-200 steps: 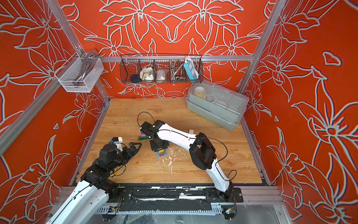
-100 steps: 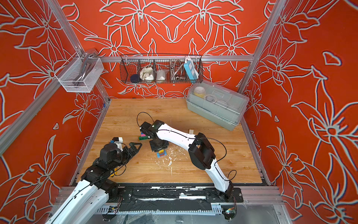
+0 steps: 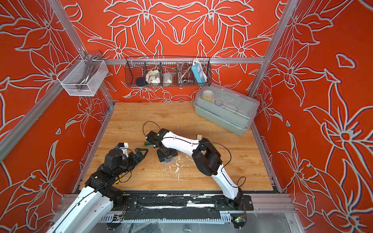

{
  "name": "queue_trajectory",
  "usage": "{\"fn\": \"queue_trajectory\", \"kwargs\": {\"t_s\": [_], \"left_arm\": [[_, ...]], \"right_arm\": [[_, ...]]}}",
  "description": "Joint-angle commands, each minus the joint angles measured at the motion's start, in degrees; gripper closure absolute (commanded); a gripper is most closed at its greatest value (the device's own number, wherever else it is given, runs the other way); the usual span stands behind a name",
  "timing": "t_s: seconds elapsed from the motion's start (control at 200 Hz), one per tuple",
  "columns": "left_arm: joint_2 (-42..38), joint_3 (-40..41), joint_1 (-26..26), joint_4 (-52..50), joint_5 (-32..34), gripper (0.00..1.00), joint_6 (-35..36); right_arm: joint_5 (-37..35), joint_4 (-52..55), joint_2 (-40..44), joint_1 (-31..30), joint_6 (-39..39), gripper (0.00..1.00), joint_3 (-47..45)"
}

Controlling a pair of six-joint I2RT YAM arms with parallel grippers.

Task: Assemble the number 1 with lego
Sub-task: Assemble the lego brick with the lego brick, then pick up the lego brick from the center of the board.

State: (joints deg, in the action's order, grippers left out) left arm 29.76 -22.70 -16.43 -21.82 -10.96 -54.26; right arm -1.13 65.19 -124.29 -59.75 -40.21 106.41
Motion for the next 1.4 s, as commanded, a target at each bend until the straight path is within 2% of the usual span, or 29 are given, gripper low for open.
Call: {"fn": "queue_trajectory", "kwargs": {"t_s": [0.0, 0.195, 0.29, 0.355, 0.415, 0.495, 0.581, 0.651, 0.721, 0.786, 0.876, 0.956, 1.016, 1.081, 1.166, 1.291, 1.351, 1.391], "left_arm": [[-0.07, -0.07, 0.52, -0.06, -1.04, 0.01, 0.43], [0.47, -0.66, 0.52, -0.75, -2.12, 0.01, 0.81], [1.05, -1.19, 0.44, -0.94, -3.32, 0.01, 1.64], [1.63, -1.64, 0.23, -1.39, -4.14, 0.01, 1.88], [2.87, -2.36, -1.22, -2.71, -3.06, 0.01, 1.92], [5.51, -3.62, -7.67, -6.13, 3.62, 0.01, 0.12], [7.37, -5.77, -20.74, -9.50, 17.28, 0.01, -3.72], [8.20, -5.27, -31.38, -8.77, 28.24, 0.01, -9.33], [11.39, -5.58, -39.12, -8.13, 36.56, 0.01, -14.29], [17.02, -7.60, -43.01, -8.26, 40.68, 0.01, -16.94], [24.11, -11.45, -44.73, -10.48, 42.67, 0.01, -20.01], [25.41, -12.27, -45.01, -11.36, 42.92, 0.02, -22.01], [23.56, -11.02, -45.01, -12.55, 43.43, 0.03, -22.68], [19.71, -9.26, -45.01, -15.41, 44.65, 0.02, -23.06], [13.66, -6.52, -45.01, -17.14, 45.88, 0.01, -21.08], [4.70, -2.10, -44.92, -9.61, 42.53, 0.01, -14.90], [1.78, 0.07, -44.92, -8.45, 41.77, 0.01, -15.49], [-0.35, 1.72, -44.92, -7.98, 41.82, 0.01, -16.56]], "right_arm": [[-4.56, -3.78, 7.50, -0.20, -1.26, 0.31, -3.24], [-6.79, -17.40, 20.56, -0.18, -0.94, 0.28, -15.51], [-8.79, -29.14, 30.02, -0.28, -0.15, 0.27, -27.47], [-12.73, -38.57, 37.57, -0.20, -1.26, 0.16, -37.98], [-17.29, -46.69, 44.97, -0.02, -2.51, 0.01, -47.46], [-23.21, -56.56, 54.15, 0.37, -4.39, 0.00, -58.56], [-24.29, -64.15, 61.20, 1.59, -4.05, 0.00, -66.89], [-22.20, -63.87, 64.21, 3.88, -4.19, 0.00, -69.72], [-20.85, -59.82, 64.88, 6.46, -5.49, 0.00, -69.67], [-18.34, -58.27, 64.88, 8.45, -6.07, 0.03, -69.59], [-11.67, -62.04, 64.15, 8.84, -4.63, 0.07, -70.83], [-6.60, -68.00, 61.48, 8.41, -4.62, 0.11, -72.61], [-5.52, -70.91, 58.79, 7.01, -3.84, 0.14, -72.74], [-7.72, -73.37, 56.03, 3.16, -0.34, 0.17, -72.45], [-7.93, -75.27, 53.07, -1.14, 4.15, 0.18, -72.05], [-5.77, -87.17, 48.37, -3.91, 3.24, 0.19, -80.11], [-4.03, -93.08, 45.72, -4.46, 3.28, 0.20, -82.40], [-3.06, -93.15, 44.88, -4.82, 4.33, 0.20, -81.67]]}}
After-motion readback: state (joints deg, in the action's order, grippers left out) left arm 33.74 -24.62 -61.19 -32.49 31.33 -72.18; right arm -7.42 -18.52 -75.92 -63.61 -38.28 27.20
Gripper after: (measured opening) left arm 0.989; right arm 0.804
